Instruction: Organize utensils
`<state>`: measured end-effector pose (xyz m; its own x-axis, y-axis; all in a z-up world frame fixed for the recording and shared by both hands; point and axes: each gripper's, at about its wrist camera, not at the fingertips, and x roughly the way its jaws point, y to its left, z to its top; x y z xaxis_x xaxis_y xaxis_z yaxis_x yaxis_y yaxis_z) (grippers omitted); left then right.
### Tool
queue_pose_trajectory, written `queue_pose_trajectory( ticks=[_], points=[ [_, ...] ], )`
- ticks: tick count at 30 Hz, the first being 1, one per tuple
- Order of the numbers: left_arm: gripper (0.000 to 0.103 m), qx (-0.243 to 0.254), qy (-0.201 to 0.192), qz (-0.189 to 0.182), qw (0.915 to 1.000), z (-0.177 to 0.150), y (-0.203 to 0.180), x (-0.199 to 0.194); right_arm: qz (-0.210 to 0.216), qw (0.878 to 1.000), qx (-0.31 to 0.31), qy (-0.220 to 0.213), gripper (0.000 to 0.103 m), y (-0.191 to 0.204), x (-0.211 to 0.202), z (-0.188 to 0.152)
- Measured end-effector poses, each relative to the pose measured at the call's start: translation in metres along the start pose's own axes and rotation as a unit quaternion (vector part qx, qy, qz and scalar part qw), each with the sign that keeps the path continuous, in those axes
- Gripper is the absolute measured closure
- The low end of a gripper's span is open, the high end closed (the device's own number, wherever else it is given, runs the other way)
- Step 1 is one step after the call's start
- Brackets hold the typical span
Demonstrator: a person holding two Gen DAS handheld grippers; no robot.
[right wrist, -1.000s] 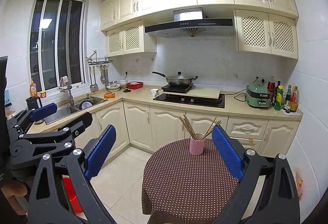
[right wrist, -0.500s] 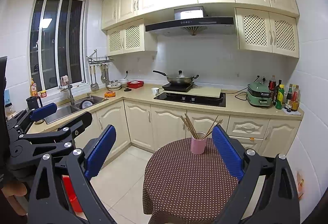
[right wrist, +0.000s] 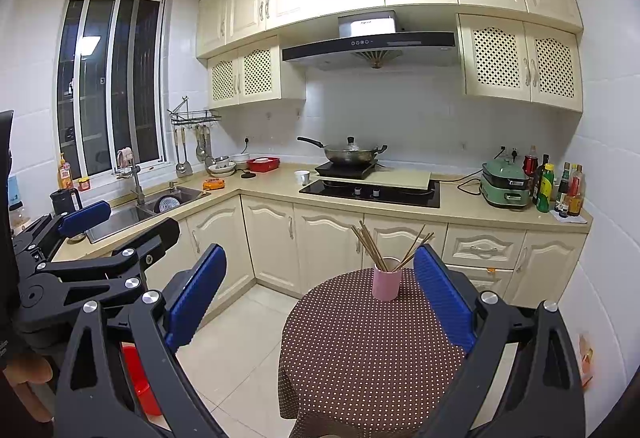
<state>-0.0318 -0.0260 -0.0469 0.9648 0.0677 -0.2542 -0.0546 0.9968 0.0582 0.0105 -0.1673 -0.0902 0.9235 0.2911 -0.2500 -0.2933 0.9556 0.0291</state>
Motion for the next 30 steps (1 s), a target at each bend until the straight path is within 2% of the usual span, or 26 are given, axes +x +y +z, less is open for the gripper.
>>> queue_pose_trajectory(
  ticks=[30],
  points=[
    [0.008,0.005,-0.004,-0.001,1.0,-0.0014,-0.0021,-0.0006,-0.001,1.0,0.003,0.0,0.012,-0.0002,0.0007,-0.0015]
  ],
)
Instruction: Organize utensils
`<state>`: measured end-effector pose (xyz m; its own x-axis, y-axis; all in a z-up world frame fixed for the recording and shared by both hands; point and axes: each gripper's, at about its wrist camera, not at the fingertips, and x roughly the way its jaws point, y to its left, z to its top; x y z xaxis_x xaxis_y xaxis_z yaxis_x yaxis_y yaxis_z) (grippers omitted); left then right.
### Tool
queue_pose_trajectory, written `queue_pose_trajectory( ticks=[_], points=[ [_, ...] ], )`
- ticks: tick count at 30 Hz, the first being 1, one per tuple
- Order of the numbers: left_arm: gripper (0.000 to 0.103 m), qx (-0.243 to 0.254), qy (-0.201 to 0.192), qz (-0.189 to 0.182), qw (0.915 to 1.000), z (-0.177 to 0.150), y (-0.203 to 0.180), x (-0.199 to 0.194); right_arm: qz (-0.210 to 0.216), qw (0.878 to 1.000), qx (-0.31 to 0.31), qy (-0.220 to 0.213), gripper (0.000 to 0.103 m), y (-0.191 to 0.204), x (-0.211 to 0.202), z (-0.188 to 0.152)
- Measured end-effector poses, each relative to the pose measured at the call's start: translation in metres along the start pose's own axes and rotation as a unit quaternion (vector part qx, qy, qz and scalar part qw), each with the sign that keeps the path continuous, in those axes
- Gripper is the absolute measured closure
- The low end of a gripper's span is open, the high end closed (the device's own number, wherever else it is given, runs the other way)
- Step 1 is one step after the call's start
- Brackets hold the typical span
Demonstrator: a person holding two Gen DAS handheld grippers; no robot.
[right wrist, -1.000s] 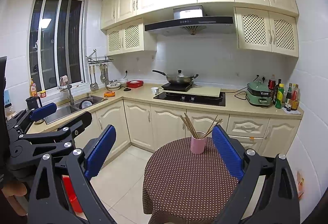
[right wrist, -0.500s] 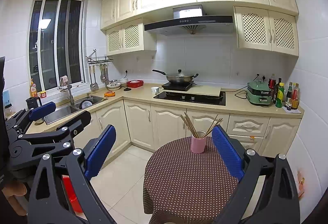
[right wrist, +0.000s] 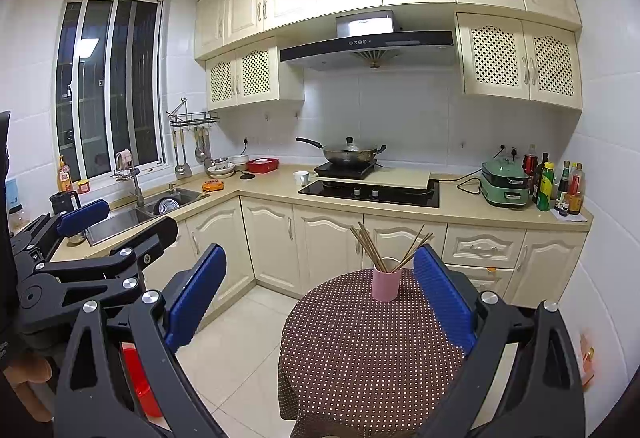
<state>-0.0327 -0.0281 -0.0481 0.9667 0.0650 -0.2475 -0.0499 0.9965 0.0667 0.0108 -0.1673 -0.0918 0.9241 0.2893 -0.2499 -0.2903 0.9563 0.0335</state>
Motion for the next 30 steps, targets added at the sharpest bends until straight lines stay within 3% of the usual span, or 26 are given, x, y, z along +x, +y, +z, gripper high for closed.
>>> queue_pose_trajectory(
  ticks=[30],
  points=[
    [0.008,0.0,0.001,0.001,1.0,0.0021,0.0049,-0.0037,-0.002,1.0,-0.002,-0.002,0.009,0.0059,-0.0029,-0.0031]
  ],
)
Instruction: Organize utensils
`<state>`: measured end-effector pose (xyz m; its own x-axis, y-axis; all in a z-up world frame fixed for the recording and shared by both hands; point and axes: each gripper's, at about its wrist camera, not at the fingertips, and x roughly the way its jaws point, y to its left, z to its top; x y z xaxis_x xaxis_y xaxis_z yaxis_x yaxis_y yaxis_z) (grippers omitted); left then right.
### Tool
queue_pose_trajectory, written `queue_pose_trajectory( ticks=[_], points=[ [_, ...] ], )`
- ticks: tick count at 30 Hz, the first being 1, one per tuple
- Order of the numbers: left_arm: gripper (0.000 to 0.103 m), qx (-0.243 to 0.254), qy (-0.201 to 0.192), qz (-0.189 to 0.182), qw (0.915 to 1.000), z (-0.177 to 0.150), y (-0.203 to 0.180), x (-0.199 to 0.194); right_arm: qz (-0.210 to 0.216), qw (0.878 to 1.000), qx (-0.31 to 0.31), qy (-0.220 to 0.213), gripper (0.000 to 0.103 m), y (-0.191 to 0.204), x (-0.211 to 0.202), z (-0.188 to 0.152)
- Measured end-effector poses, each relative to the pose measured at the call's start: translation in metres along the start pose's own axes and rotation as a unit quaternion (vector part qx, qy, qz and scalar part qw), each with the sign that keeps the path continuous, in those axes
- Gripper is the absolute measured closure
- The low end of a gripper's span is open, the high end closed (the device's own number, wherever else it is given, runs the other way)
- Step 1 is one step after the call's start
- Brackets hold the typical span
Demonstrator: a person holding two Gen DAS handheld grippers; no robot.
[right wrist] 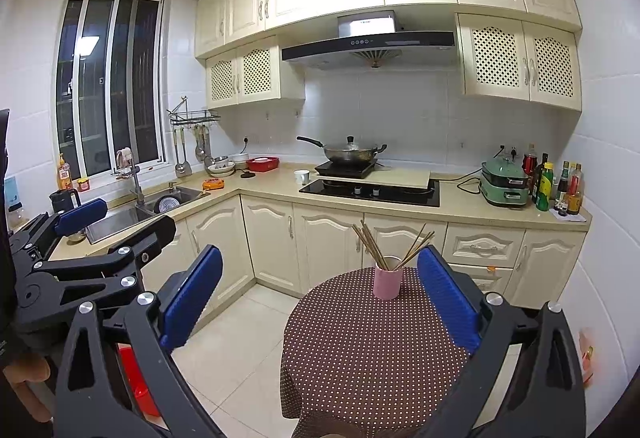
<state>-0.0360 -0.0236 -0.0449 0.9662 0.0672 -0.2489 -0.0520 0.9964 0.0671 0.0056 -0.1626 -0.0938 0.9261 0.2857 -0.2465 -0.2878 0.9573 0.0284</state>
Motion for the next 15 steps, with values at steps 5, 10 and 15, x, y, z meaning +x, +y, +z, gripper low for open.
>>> queue_pose_trajectory(
  ticks=[5,10,15],
  points=[
    [0.008,-0.001,0.0,0.002,1.0,-0.0007,0.0027,-0.0024,0.0,1.0,-0.001,0.001,0.009,0.0006,0.0018,0.0009],
    [0.008,-0.001,0.0,0.003,1.0,-0.0006,0.0042,-0.0017,0.001,1.0,0.0,0.002,0.008,0.0015,0.0029,0.0011],
    [0.008,0.0,0.001,0.002,1.0,-0.0001,0.0048,-0.0009,0.001,1.0,0.001,0.003,0.008,0.0015,0.0048,0.0016]
  ],
)
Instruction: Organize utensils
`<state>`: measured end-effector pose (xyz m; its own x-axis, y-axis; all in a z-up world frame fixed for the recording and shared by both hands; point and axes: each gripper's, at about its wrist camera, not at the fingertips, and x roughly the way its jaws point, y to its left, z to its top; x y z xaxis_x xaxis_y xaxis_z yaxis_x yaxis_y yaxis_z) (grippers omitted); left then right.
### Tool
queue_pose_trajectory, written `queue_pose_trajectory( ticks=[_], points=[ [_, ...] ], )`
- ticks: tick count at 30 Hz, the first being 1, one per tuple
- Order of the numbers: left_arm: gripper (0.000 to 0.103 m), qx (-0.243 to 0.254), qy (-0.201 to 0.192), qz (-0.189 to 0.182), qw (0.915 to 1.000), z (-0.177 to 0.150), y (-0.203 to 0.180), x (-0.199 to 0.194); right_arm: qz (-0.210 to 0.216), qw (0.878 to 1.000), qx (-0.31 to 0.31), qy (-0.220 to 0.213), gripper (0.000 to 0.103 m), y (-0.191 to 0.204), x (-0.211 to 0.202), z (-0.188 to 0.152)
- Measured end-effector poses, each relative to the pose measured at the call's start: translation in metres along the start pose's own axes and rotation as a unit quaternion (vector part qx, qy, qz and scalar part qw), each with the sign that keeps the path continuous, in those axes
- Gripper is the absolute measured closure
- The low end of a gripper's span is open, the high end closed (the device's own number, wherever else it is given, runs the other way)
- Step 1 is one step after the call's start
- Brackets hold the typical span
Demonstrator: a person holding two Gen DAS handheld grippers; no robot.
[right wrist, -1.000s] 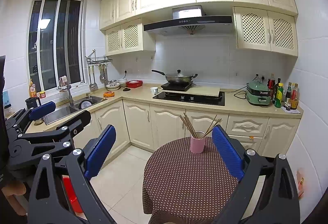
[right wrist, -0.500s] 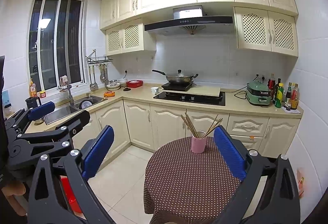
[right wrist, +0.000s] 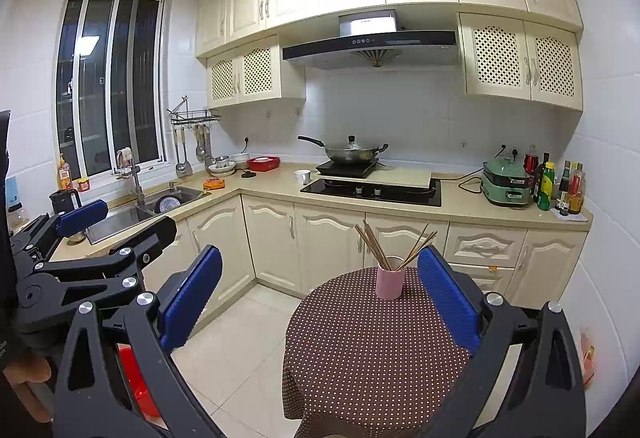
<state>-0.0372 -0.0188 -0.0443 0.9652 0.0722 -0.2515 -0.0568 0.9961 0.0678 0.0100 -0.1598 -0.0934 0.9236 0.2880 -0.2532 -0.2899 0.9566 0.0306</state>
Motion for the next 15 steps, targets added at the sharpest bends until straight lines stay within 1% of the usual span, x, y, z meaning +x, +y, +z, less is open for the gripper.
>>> queue_pose_trajectory(
  ticks=[9,15],
  points=[
    [0.008,-0.002,0.001,0.0,1.0,-0.0002,0.0015,0.0009,0.001,1.0,0.002,0.002,0.008,-0.0006,0.0043,0.0003],
    [0.008,-0.002,0.004,0.002,1.0,-0.0024,0.0035,0.0091,0.003,1.0,0.003,0.005,0.008,-0.0014,0.0076,0.0004]
  ],
)
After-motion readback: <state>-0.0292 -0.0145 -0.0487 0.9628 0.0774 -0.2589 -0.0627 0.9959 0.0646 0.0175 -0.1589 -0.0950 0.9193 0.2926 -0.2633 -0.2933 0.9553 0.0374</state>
